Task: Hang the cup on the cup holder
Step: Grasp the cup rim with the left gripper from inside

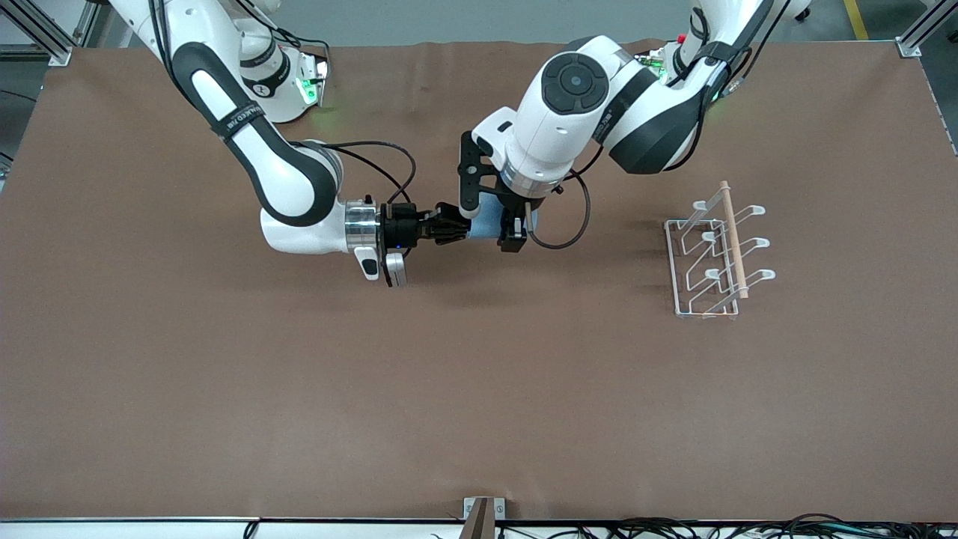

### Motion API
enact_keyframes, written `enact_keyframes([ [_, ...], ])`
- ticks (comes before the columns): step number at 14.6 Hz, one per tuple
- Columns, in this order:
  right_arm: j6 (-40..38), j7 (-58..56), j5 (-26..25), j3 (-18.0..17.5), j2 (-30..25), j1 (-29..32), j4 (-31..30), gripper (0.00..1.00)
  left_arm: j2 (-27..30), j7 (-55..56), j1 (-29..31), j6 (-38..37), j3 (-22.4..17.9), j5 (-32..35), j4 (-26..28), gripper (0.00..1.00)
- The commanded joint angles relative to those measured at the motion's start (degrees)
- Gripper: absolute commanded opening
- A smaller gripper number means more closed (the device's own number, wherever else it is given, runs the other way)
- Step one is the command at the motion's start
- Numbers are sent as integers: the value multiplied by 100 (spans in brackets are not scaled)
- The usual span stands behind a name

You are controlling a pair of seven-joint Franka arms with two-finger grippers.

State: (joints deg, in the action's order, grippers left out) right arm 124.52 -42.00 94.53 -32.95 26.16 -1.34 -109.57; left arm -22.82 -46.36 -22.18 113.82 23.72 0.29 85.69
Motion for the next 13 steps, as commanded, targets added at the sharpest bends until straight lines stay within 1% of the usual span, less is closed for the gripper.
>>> enact_keyframes([
  [1, -77, -63, 171, -54, -32, 46, -29, 1, 85, -22, 73, -115, -17, 244, 88, 32],
  [2, -103, -11, 162, -54, -32, 55, -29, 4, 94, 56, 64, -245, -26, 252, 79, 25],
  [3, -164, 7, 153, -45, -23, 90, -38, 49, 103, 170, 12, -360, -34, 278, 70, 21],
  [4, -165, -2, 145, -45, 3, 72, -38, 96, 111, 276, -6, -439, -43, 279, 70, 14],
  [5, -147, 7, 145, -53, 3, 72, -38, 100, 120, 338, -6, -518, -35, 366, 62, 5],
  [6, -147, 7, 145, -45, 3, 81, -38, 100, 120, 373, 11, -571, -8, 558, 62, 0],
  [10, -147, 60, 101, -45, -6, 160, -47, 100, 129, 453, -68, -782, -17, 840, 9, 0],
  [12, -95, 69, -4, -19, -102, 213, -125, 100, 242, 418, -41, -1045, -8, 1497, -43, 0],
  [13, -94, 69, -196, 16, -189, 265, -187, 100, 278, 374, -32, -1247, -17, 1726, -44, 0],
])
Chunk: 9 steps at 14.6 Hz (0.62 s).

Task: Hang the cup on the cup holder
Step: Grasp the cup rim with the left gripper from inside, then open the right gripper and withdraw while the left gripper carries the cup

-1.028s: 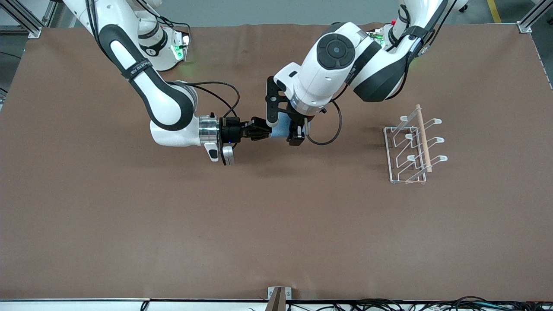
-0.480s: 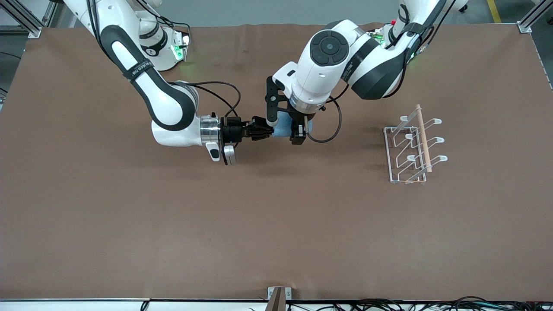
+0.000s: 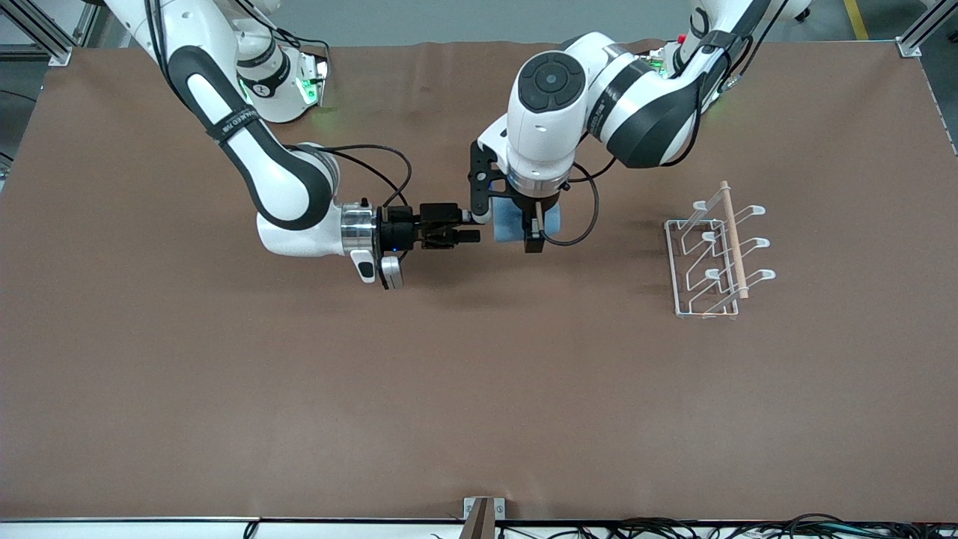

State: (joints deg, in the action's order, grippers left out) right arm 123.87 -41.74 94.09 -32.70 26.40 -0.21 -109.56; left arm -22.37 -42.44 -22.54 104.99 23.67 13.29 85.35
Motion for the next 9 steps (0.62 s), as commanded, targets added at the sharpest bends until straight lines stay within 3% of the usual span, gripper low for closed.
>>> enact_keyframes([
  [1, -29, 51, -494, 18, -284, 258, -232, 100, 233, -36, 13, -635, -29, 629, -54, 0],
  [6, -73, 1392, -3041, 676, -679, 390, -241, 100, 180, -780, 22, -1918, -29, 1982, -72, 1],
  [9, -91, 2736, -5034, 1072, -1197, 390, -232, 100, 145, -906, 118, -2490, -125, 2658, 208, 1],
])
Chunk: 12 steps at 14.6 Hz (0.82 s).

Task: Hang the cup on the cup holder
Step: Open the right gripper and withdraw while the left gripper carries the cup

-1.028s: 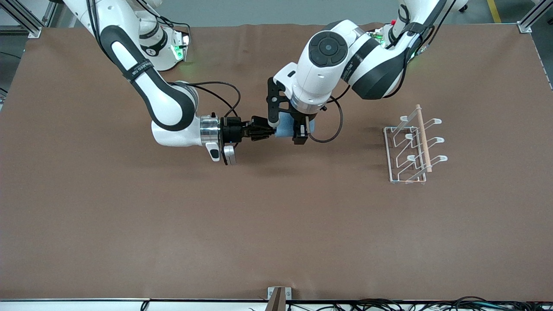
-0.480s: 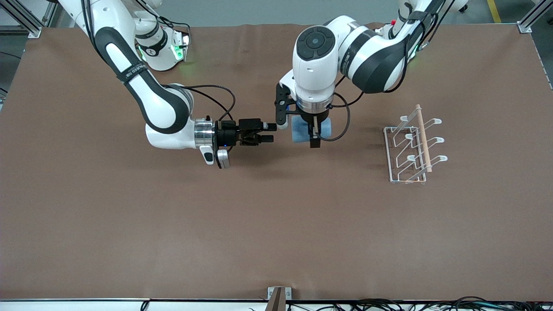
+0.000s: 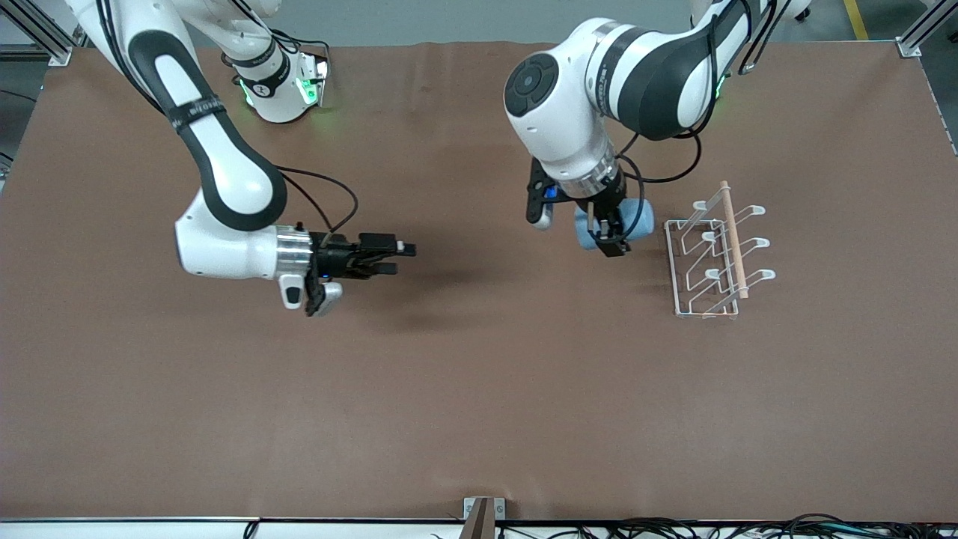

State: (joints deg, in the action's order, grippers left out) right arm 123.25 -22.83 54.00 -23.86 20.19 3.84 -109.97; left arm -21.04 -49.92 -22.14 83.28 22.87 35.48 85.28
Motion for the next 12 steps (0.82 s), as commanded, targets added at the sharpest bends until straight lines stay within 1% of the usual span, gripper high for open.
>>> enact_keyframes([
  [1, -29, 1199, -1632, 267, -664, -15, -192, 100, 12, -167, 131, -382, -46, 755, 400, 1],
  [3, -29, 1675, -2748, 539, -700, 3, -166, 100, 3, -176, 236, -391, -55, 1091, 690, 1],
  [4, 6, 1825, -3172, 662, -727, 3, -166, 100, 3, -176, 376, -391, -55, 1301, 814, 1],
  [6, -11, 2159, -3980, 1039, -876, 12, -131, 100, -119, -176, 508, -391, -63, 1705, 894, 1],
  [7, -46, 2160, -4576, 1198, -989, 12, -87, 100, -224, -176, 631, -391, -63, 1916, 920, 1],
  [8, -116, 2178, -5026, 1348, -1060, 21, 18, 100, -295, -176, 702, -391, -63, 2110, 947, 2],
  [9, -456, 2186, -5318, 1471, -1122, 12, 150, 100, -365, -176, 763, -391, -63, 2260, 999, 2],
  [10, -747, 2178, -5581, 1516, -1157, 21, 360, 100, -427, -124, 834, -391, -63, 2435, 1060, 3],
  [12, -1396, 2178, -6057, 1691, -1149, 29, 1079, 100, -663, -36, 861, -391, -63, 2778, 1175, 4],
])
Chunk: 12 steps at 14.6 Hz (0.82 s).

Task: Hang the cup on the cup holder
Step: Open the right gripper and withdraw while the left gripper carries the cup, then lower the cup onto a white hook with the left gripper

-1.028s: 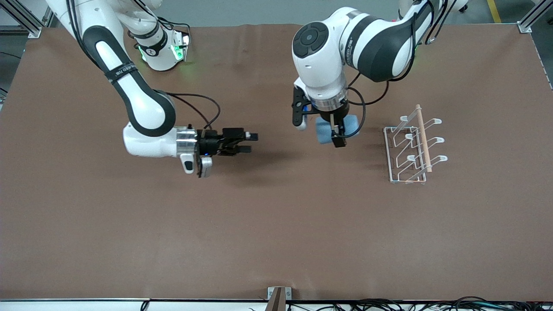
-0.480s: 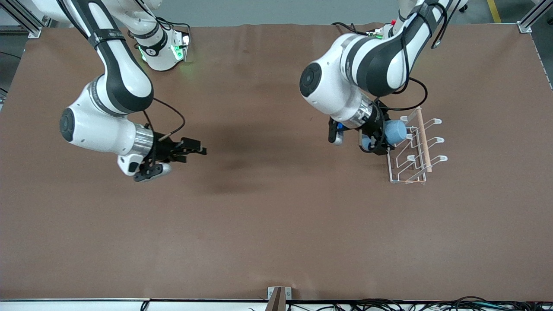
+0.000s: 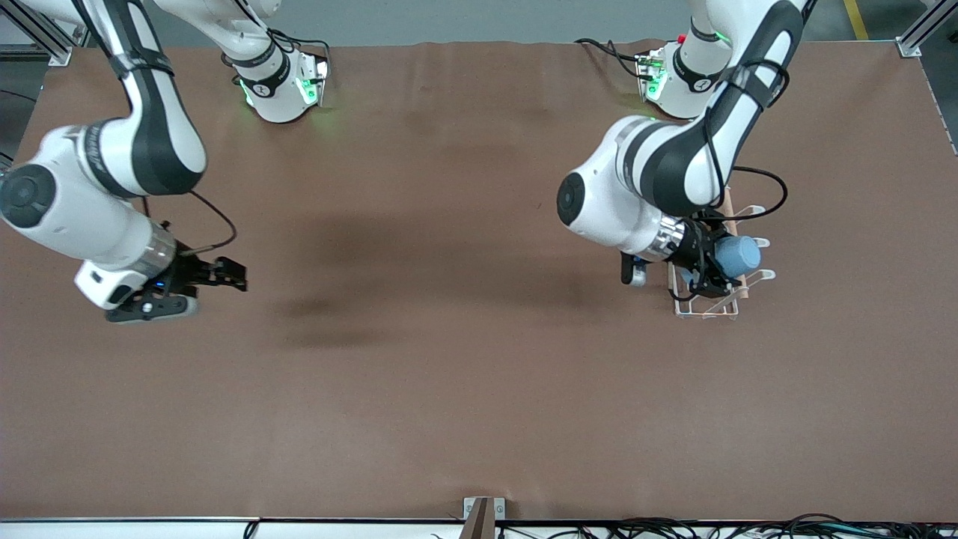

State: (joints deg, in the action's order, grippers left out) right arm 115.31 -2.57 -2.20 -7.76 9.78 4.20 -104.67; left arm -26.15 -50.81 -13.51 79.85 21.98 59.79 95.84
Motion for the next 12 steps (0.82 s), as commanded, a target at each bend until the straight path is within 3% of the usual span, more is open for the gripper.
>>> enact_keyframes([
  [1, -937, 143, -491, 90, -91, 1, 875, 100, -284, 202, -3, -57, 25, 453, 128, 4],
  [3, -1177, 169, -501, 125, -82, 37, 1351, 100, -408, 527, -38, -101, 17, 568, 320, 4],
  [6, -1422, 511, -413, 537, -257, -42, 1634, 100, -619, 686, -64, -531, 25, 901, 444, 4],
  [8, -1853, 574, -395, 565, -511, -69, 1626, 100, -794, 774, -90, -689, 25, 1069, 471, 4],
  [12, -2161, 661, 105, 740, -1039, -60, 1388, 100, -988, 1152, -117, -857, 25, 1131, 541, 4],
])
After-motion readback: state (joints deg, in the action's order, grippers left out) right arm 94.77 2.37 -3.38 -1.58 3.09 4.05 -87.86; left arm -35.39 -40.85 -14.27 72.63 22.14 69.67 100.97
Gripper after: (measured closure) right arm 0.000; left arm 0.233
